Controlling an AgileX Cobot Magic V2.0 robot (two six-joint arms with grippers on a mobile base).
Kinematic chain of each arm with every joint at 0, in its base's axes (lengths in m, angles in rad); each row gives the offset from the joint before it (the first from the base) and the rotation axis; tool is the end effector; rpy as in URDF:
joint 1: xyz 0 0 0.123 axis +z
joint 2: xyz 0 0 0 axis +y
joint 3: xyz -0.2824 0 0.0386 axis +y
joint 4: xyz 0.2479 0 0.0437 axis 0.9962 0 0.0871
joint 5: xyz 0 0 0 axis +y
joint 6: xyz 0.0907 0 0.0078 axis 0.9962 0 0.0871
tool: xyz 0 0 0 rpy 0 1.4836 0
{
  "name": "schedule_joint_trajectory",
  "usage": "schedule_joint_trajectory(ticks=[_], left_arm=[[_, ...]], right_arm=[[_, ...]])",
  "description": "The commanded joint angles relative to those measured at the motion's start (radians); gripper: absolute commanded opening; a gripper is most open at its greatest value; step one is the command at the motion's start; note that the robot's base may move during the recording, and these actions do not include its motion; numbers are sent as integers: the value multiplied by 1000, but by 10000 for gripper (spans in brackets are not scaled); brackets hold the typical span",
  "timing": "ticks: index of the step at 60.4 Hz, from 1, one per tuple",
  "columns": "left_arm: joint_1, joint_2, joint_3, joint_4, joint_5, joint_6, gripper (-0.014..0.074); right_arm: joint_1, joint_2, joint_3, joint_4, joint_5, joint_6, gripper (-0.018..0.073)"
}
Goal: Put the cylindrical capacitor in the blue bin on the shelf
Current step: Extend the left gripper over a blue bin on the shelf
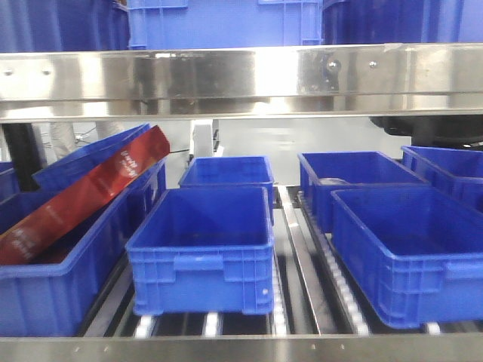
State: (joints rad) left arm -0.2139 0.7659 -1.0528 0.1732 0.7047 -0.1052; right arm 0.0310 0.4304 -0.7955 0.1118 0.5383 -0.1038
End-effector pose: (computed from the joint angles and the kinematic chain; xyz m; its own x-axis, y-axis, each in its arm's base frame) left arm 0.1335 -0.0186 0.4298 -0.3073 0.0945 -0.9469 0.1159 0.9914 0.0613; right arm 0.0658 0.0073 0.3976 -0.0824 -0.0103 -0.9965 -0.0886 0.9961 -0.0029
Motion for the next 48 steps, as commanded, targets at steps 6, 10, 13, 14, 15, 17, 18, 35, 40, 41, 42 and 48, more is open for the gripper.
schedule_joint_trajectory(ticks=[6,10,13,14,15,17,18,35,40,41,42,48], left_arm=[[-6,-5,-6,-3,-19,1,-111],[-6,-5,-6,-3,-19,1,-111],[-6,-5,-6,-3,-19,1,-111],[-6,-5,-6,-3,-19,1,-111],[-6,-5,-6,-3,-19,1,-111],[-6,-5,-6,-3,-19,1,-111],[-6,-5,-6,-3,-19,1,-111],[-6,-5,-6,-3,-19,1,-111],[-6,-5,-6,-3,-19,1,-111],[-6,-5,-6,-3,-19,1,-111],[-6,-5,-6,-3,-19,1,-111],[-6,-5,-6,-3,-19,1,-111]], right_arm=[[1,-3,-3,-4,-22,1,-162],[1,-3,-3,-4,-22,1,-162],[1,-3,-3,-4,-22,1,-162],[1,-3,-3,-4,-22,1,-162],[1,-3,-3,-4,-22,1,-162],[1,-3,-3,-4,-22,1,-162],[1,-3,-3,-4,-22,1,-162],[1,-3,-3,-4,-22,1,-162],[1,-3,-3,-4,-22,1,-162],[1,-3,-3,-4,-22,1,-162],[1,-3,-3,-4,-22,1,-162],[1,-3,-3,-4,-22,1,-162]])
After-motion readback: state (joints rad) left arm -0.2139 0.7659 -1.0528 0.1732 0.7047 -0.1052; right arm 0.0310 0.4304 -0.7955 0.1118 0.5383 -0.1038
